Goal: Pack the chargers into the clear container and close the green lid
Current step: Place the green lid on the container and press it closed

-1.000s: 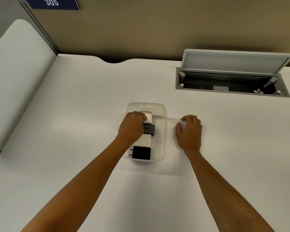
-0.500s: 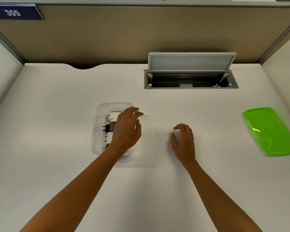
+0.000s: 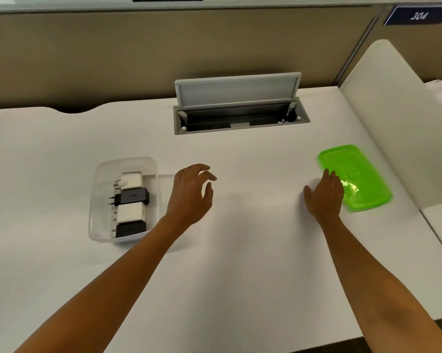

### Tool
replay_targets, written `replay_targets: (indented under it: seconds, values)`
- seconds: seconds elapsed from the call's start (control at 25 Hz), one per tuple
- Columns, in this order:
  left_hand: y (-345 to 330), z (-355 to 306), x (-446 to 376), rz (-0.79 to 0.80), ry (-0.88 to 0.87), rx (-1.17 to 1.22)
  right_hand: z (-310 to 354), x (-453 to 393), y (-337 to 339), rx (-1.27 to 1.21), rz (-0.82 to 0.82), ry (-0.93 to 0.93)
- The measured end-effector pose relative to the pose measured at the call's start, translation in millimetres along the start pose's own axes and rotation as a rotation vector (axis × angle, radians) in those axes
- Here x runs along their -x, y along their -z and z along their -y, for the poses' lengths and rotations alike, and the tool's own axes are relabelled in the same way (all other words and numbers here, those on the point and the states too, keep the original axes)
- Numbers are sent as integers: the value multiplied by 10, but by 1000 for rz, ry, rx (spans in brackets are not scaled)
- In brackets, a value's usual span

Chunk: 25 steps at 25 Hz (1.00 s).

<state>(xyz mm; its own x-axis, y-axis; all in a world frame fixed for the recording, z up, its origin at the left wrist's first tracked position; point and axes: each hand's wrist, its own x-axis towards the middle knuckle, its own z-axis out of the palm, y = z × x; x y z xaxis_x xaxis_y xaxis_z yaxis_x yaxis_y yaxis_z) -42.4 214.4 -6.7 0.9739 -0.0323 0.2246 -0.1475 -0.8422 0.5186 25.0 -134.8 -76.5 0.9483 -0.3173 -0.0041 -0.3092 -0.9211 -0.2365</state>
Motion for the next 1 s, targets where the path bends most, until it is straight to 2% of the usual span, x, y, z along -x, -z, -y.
replay_targets:
  seconds: [0.28, 0.48, 0.64, 0.84, 1.0]
  values:
    - [14, -83, 69, -9, 48, 22, 61, -2, 57, 22, -24, 43]
    - [65, -63, 145, 5, 73, 84, 349, 299, 77, -148, -18, 113]
    - [119, -2, 224, 14, 117, 134, 807, 546, 192, -202, 33, 160]
    - [230, 116, 317, -1, 165, 188, 1594, 781, 533, -438, 116, 266]
    - [378, 208, 368, -152, 241, 293, 2044, 944, 812, -554, 137, 422]
